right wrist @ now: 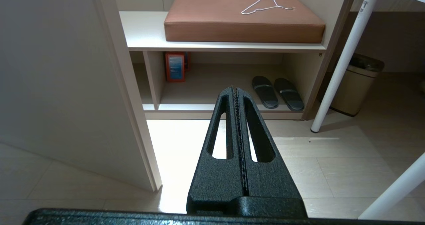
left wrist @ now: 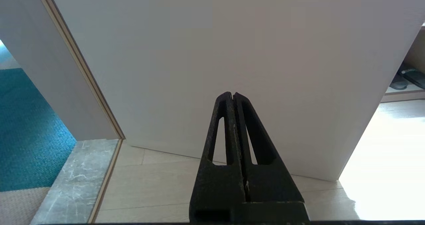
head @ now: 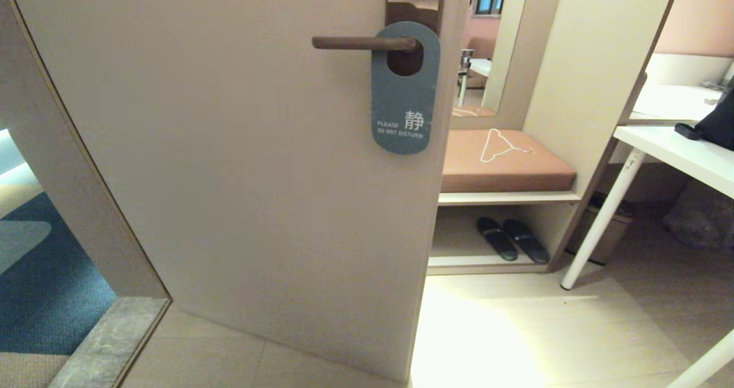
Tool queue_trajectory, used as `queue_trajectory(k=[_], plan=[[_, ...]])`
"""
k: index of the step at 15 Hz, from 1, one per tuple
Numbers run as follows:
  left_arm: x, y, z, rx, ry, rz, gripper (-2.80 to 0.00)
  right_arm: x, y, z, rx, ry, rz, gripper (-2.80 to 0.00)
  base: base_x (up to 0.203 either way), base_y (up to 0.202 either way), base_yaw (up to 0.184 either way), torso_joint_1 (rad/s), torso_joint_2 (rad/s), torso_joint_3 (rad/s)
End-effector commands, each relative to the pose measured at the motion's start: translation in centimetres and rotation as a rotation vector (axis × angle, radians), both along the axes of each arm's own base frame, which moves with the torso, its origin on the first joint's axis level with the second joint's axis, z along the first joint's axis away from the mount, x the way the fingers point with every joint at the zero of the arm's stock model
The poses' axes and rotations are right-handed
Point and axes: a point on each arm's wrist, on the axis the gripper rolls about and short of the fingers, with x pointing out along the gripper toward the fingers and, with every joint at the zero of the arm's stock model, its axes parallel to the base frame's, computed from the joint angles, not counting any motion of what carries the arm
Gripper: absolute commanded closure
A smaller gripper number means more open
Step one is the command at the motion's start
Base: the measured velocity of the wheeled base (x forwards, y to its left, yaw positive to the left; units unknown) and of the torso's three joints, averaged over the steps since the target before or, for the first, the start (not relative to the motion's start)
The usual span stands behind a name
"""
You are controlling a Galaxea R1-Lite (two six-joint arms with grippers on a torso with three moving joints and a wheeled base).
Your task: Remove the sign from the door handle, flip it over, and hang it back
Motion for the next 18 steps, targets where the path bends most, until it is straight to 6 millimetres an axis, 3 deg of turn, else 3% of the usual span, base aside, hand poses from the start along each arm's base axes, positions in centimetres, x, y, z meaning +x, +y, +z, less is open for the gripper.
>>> queue_trajectory(k=[1, 18], plan=[[0.01, 0.00, 0.01, -0.001, 0.002, 0.000, 0.00, 0.00, 0.00, 0.01, 0.001, 0.000, 0.000, 0.00, 0.000, 0.000, 0.000, 0.000, 0.00, 0.000], [0.01, 0.00, 0.01, -0.001, 0.002, 0.000, 0.00, 0.00, 0.01, 0.02, -0.009, -0.002, 0.003, 0.00, 0.000, 0.000, 0.000, 0.000, 0.00, 0.000]])
